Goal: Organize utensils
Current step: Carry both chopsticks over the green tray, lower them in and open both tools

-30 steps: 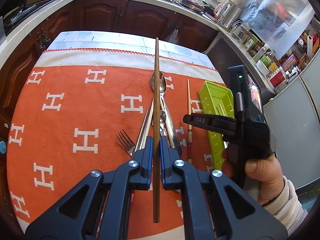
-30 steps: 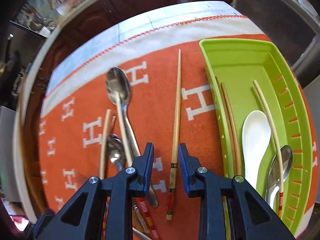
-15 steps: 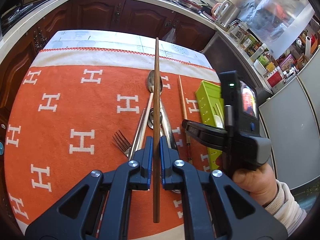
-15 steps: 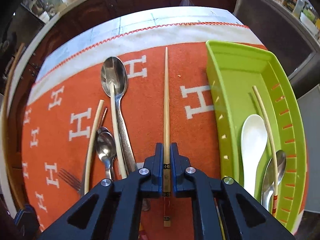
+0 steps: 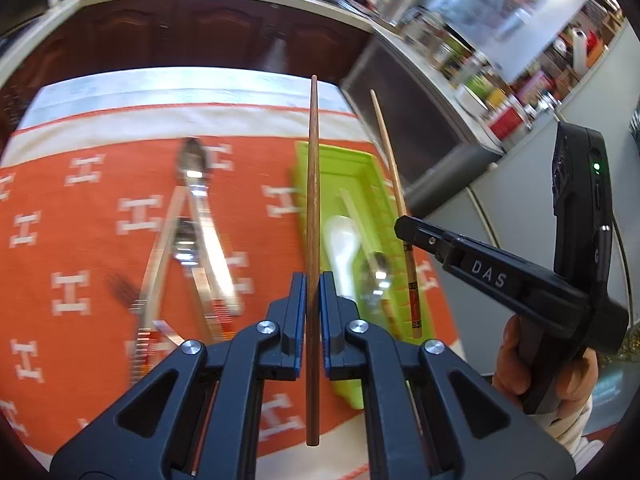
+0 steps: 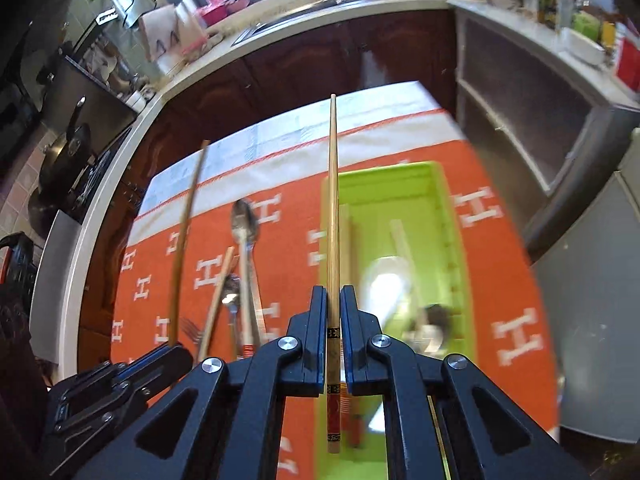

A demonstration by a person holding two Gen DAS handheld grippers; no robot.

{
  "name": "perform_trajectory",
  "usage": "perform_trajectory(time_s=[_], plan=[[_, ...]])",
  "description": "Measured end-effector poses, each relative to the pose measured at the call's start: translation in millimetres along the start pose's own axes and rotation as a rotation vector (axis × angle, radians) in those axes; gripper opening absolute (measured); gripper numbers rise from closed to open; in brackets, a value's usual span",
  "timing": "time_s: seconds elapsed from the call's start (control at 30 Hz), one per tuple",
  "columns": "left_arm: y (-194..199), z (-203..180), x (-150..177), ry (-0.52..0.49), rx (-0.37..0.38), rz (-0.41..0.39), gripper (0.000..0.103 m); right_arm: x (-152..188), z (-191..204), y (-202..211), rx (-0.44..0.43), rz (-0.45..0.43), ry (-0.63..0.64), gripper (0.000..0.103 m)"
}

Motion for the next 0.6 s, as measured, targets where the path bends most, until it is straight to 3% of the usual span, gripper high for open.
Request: perform_trajectory(time_s=[0.23,0.4,0.6], plan=[[-54,-51,-7,-0.014,0.075,0.097,0.004,14,-62,14,0.072,0.032,-0.041,0.006],[-89,-58,-5,0.007,0.061,0.157,0.004,23,-91,-6,0.084,0.083,-0.047,0.007],[-96,-54,4,0.013,0.011,0.172,0.005,31,-93,-33,0.069,0.122,-0.012,0.008]])
Point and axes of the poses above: each gripper's, at about its wrist camera, not at the fingertips, and y roughly against the way its jaws point, z to its left, x to its underside, the point moved 1 cm from there along -y, roughly the way its jaws point, and after that the axes turned 12 degrees about z, right-handed, at the moved point
